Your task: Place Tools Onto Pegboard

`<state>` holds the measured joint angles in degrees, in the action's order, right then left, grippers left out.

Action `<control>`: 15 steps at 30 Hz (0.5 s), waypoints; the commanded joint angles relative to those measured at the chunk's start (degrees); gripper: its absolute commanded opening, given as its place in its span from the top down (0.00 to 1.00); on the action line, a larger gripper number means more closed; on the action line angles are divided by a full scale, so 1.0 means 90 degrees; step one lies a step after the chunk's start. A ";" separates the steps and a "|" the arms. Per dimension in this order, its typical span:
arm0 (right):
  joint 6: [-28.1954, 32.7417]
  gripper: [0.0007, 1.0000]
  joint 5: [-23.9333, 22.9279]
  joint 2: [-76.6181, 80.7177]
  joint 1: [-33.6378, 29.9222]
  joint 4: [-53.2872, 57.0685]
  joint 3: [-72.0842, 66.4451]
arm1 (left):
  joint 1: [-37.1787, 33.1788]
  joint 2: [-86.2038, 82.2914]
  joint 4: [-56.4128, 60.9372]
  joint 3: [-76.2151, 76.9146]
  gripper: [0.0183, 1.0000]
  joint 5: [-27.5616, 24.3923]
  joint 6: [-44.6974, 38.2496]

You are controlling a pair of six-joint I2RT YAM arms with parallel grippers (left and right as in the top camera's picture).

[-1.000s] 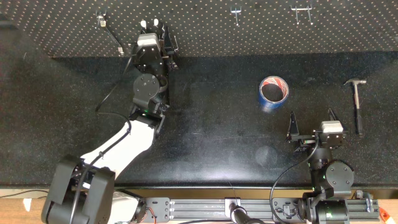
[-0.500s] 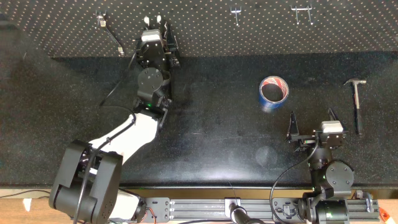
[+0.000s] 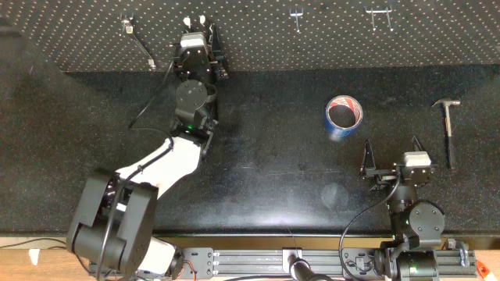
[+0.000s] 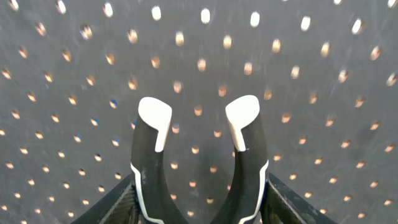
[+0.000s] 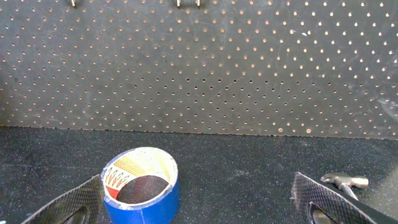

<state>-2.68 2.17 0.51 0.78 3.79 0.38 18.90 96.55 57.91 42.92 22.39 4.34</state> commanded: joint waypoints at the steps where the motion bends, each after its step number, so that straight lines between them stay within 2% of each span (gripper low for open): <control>1: 0.0066 0.02 -0.0029 -0.0039 0.0032 0.0029 -0.0017 | -0.0022 0.0041 0.0107 0.0199 0.99 -0.0068 -0.0019; 15: 0.0066 0.02 -0.0029 -0.0039 0.0032 0.0029 -0.0017 | -0.0022 0.0041 -0.0503 0.0199 0.99 -0.0238 -0.0017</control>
<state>-2.68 2.17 0.51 0.78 3.81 0.38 18.90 96.77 52.77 43.07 21.12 4.34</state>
